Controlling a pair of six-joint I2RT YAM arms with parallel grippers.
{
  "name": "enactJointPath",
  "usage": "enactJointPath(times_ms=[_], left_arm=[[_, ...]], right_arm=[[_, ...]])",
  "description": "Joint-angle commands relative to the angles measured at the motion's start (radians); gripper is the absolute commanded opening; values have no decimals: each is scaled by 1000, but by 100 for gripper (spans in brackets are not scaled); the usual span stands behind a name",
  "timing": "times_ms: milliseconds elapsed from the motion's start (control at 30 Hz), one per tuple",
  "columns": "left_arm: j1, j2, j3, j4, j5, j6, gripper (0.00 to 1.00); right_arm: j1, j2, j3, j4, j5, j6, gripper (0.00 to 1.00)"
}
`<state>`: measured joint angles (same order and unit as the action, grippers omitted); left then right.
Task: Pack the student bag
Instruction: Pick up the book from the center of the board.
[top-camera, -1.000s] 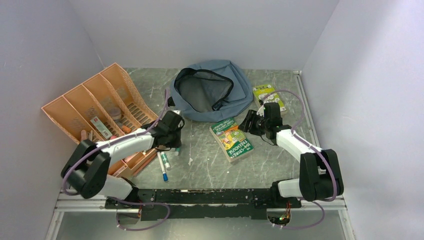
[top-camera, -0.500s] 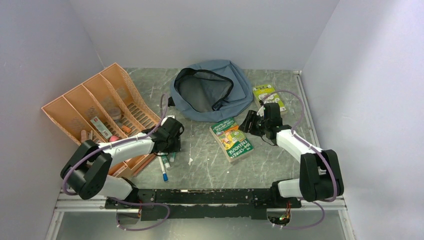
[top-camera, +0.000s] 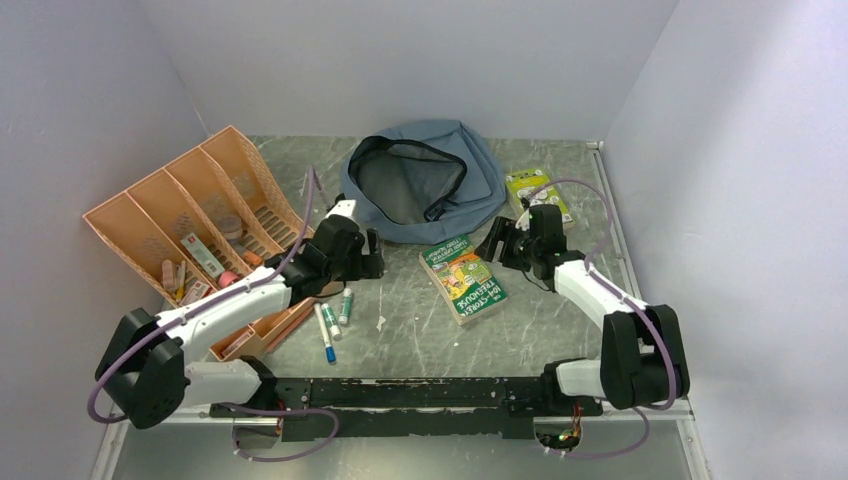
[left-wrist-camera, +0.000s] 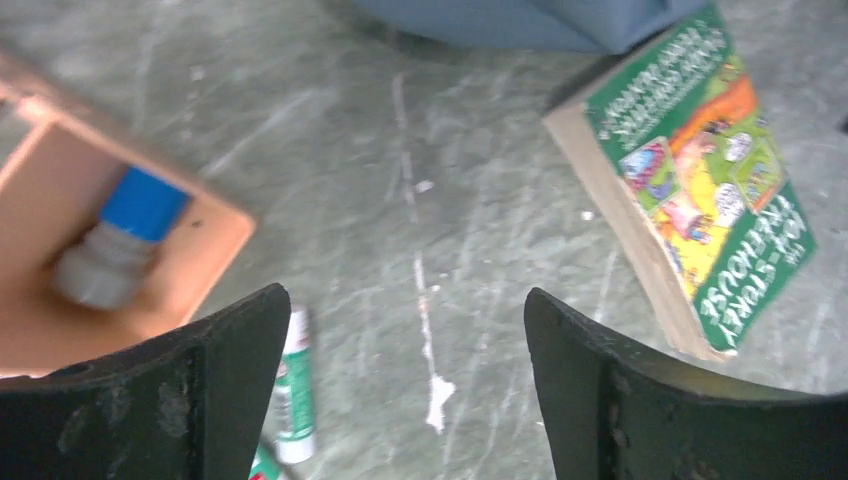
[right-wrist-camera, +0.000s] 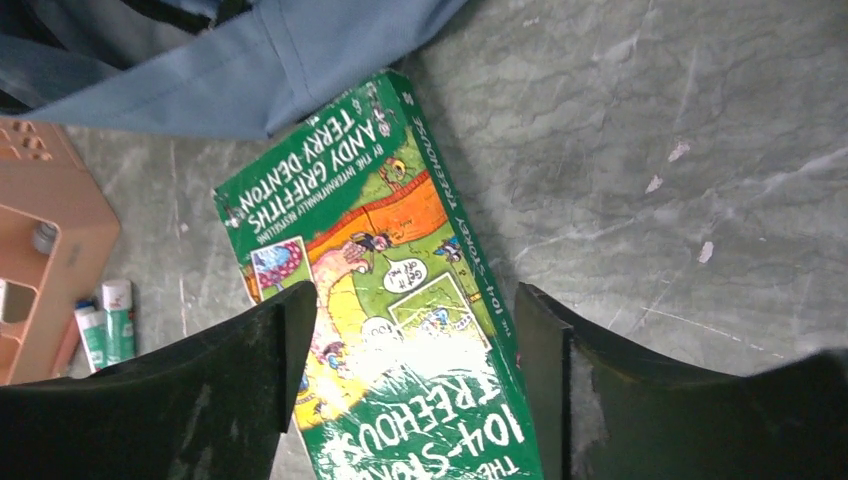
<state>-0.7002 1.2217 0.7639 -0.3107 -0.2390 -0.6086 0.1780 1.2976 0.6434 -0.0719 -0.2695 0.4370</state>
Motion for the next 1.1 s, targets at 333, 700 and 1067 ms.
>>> enactJointPath(times_ms=[333, 700, 1067], left_arm=[[-113, 177, -144, 654, 260, -176, 91], [-144, 318, -163, 728, 298, -230, 88], [-160, 308, -99, 427, 147, -177, 80]], right_arm=[[7, 166, 23, -51, -121, -87, 75], [323, 127, -89, 67, -75, 198, 70], [330, 27, -38, -62, 192, 154, 72]])
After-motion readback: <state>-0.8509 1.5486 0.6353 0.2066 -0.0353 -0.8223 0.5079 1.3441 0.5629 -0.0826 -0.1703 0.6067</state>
